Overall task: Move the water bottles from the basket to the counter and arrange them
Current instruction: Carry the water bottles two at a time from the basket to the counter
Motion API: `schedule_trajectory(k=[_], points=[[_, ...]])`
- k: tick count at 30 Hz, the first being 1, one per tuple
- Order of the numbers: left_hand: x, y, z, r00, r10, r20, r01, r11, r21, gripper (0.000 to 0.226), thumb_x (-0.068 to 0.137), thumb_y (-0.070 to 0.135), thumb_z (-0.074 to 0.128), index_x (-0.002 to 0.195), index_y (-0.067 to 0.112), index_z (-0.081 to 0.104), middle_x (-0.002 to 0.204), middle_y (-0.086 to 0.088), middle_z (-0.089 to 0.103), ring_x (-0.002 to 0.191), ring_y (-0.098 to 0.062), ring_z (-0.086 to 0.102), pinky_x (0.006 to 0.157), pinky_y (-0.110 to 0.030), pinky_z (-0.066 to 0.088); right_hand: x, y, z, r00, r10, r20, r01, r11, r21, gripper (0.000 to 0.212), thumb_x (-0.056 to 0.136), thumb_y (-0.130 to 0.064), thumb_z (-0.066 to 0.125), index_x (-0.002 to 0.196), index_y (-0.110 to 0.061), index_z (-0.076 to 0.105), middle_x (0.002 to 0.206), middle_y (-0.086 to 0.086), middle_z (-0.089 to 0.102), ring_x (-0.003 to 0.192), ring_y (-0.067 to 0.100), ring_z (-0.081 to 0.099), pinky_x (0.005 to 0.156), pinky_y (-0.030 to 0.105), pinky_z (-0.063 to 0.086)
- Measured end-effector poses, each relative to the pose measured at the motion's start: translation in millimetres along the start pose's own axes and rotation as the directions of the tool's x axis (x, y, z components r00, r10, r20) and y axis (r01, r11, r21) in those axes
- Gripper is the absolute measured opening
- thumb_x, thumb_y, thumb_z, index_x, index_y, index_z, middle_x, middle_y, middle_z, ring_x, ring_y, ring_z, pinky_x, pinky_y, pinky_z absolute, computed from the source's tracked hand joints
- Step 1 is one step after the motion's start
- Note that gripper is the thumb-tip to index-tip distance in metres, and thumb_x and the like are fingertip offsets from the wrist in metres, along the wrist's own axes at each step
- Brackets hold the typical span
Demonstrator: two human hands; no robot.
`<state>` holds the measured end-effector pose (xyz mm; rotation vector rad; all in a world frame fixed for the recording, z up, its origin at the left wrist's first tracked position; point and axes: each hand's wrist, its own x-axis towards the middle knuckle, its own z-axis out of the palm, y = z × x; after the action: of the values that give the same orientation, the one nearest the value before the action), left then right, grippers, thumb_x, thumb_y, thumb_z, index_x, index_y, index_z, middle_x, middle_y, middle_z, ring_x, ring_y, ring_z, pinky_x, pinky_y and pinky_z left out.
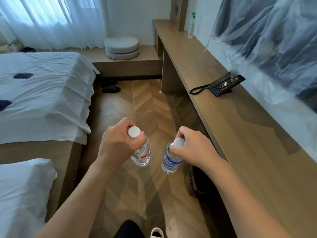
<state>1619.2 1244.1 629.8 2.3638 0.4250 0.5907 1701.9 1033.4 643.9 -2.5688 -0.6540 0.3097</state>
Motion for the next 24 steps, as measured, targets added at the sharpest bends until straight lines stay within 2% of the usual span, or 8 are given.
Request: schedule_trajectory(k=[2, 4, 9, 13, 15, 18, 24], points=[[35, -3, 9, 1.000, 0.019, -0.022, -0.018, 0.999, 0.032, 0.026, 0.070, 0.041, 0.069, 0.079, 0.020, 0.056, 0.063, 0.009, 0.059, 0.060, -0.012, 0.060, 0.055, -0.036, 0.052, 34, 3, -5, 1.000, 0.008, 0.007, -0.008, 1.000, -0.018, 0.026, 0.077, -0.046, 0.067, 0.081, -0.029, 0.048, 0.075, -0.009, 0.059, 0.061, 0.004, 0.053, 0.048, 0.017, 0.030], [77, -10, 22, 1.000, -0.023, -0.011, 0.023, 0.999, 0.049, 0.024, 0.071, 0.039, 0.072, 0.079, 0.023, 0.057, 0.064, 0.011, 0.060, 0.062, -0.012, 0.060, 0.058, -0.033, 0.051, 76, 7, -8, 1.000, 0.014, 0.014, -0.014, 1.000, -0.025, 0.027, 0.078, -0.048, 0.067, 0.081, -0.029, 0.048, 0.075, -0.010, 0.059, 0.061, 0.004, 0.053, 0.048, 0.017, 0.028], [182, -38, 54, 0.998, -0.063, 0.009, 0.063, 0.998, 0.030, 0.023, 0.069, 0.038, 0.074, 0.072, 0.026, 0.054, 0.061, 0.010, 0.060, 0.062, -0.008, 0.058, 0.056, -0.025, 0.040, 192, 12, -7, 0.999, 0.040, 0.033, -0.039, 0.999, -0.022, 0.026, 0.075, -0.046, 0.066, 0.078, -0.027, 0.049, 0.074, -0.008, 0.059, 0.065, 0.009, 0.056, 0.051, 0.022, 0.035], [272, -56, 69, 0.997, -0.059, 0.058, 0.058, 0.998, 0.013, 0.023, 0.069, 0.036, 0.074, 0.074, 0.023, 0.055, 0.061, 0.007, 0.061, 0.062, -0.010, 0.059, 0.058, -0.028, 0.045, 286, 8, -16, 0.997, 0.066, 0.050, -0.065, 0.997, -0.033, 0.026, 0.075, -0.047, 0.067, 0.080, -0.027, 0.051, 0.075, -0.007, 0.060, 0.068, 0.010, 0.060, 0.053, 0.024, 0.044], [317, -62, 77, 0.997, -0.032, 0.064, 0.031, 0.999, 0.014, 0.023, 0.069, 0.035, 0.074, 0.076, 0.023, 0.056, 0.062, 0.007, 0.061, 0.063, -0.012, 0.060, 0.060, -0.030, 0.048, 329, 6, -24, 0.998, 0.067, 0.022, -0.067, 0.998, -0.017, 0.026, 0.074, -0.046, 0.068, 0.079, -0.027, 0.050, 0.074, -0.007, 0.060, 0.067, 0.010, 0.059, 0.053, 0.025, 0.045], [383, -68, 90, 0.998, -0.004, 0.062, 0.002, 1.000, 0.021, 0.024, 0.071, 0.036, 0.074, 0.078, 0.021, 0.056, 0.064, 0.006, 0.061, 0.065, -0.015, 0.060, 0.061, -0.033, 0.050, 390, 5, -37, 0.998, 0.053, -0.023, -0.053, 0.999, -0.001, 0.025, 0.074, -0.046, 0.067, 0.079, -0.028, 0.050, 0.074, -0.007, 0.060, 0.067, 0.012, 0.061, 0.057, 0.032, 0.056], [512, -90, 131, 0.998, -0.012, 0.062, 0.012, 1.000, 0.000, 0.022, 0.069, 0.041, 0.069, 0.077, 0.025, 0.055, 0.064, 0.007, 0.061, 0.064, -0.012, 0.060, 0.060, -0.036, 0.052, 524, 21, -54, 0.997, 0.074, -0.035, -0.075, 0.997, -0.013, 0.029, 0.072, -0.053, 0.064, 0.081, -0.028, 0.051, 0.076, -0.009, 0.060, 0.071, 0.013, 0.062, 0.062, 0.035, 0.060]])
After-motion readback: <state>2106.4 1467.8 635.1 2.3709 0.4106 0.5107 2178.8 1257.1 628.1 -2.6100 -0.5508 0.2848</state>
